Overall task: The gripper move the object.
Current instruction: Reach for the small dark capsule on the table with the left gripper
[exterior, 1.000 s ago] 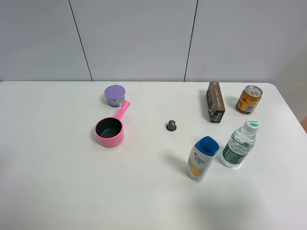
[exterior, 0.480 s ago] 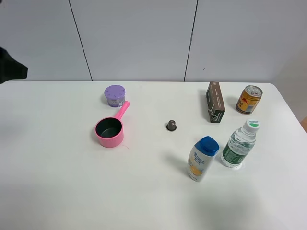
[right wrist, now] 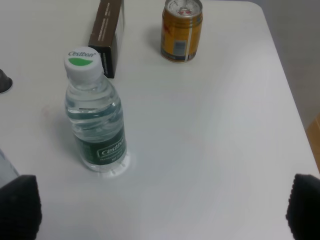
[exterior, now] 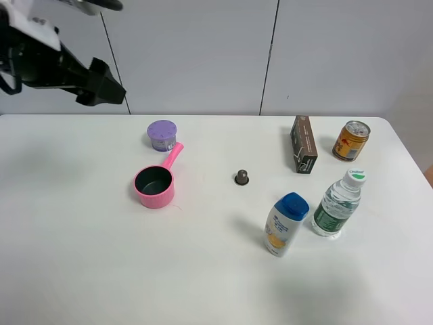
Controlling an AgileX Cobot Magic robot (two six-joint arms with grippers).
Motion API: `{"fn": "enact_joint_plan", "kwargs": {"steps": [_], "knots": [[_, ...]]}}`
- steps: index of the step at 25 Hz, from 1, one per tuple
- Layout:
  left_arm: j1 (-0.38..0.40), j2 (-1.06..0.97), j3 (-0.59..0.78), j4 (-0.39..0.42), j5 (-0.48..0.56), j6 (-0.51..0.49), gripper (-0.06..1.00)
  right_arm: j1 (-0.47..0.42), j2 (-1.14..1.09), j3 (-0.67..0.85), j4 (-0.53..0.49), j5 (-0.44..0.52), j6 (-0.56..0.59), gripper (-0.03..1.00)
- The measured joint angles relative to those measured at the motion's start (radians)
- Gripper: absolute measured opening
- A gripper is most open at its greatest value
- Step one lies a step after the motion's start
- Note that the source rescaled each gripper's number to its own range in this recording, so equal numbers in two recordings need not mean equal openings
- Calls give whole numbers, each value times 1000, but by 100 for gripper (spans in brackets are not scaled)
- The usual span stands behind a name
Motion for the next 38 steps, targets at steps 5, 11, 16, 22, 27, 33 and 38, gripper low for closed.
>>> {"fn": "enact_joint_plan", "kwargs": {"steps": [5,11,16,22,27,33,38], "knots": [[-91,127,-87,27,0,0,100,0,0,0,0,0,0,100],[-167,269,-211,59,0,0,100,0,0,0,0,0,0,100],[-230,381,-310,77,4,2,100,0,0,0,0,0,0,100],[-290,499,-389,79,14,2,100,0,0,0,0,0,0,100],[-301,588,-405,75,16,2,100,0,0,0,0,0,0,100],[-301,674,-405,72,-12,3,100,0,0,0,0,0,0,100],[-301,721,-405,-7,-75,3,100,0,0,0,0,0,0,100]]}}
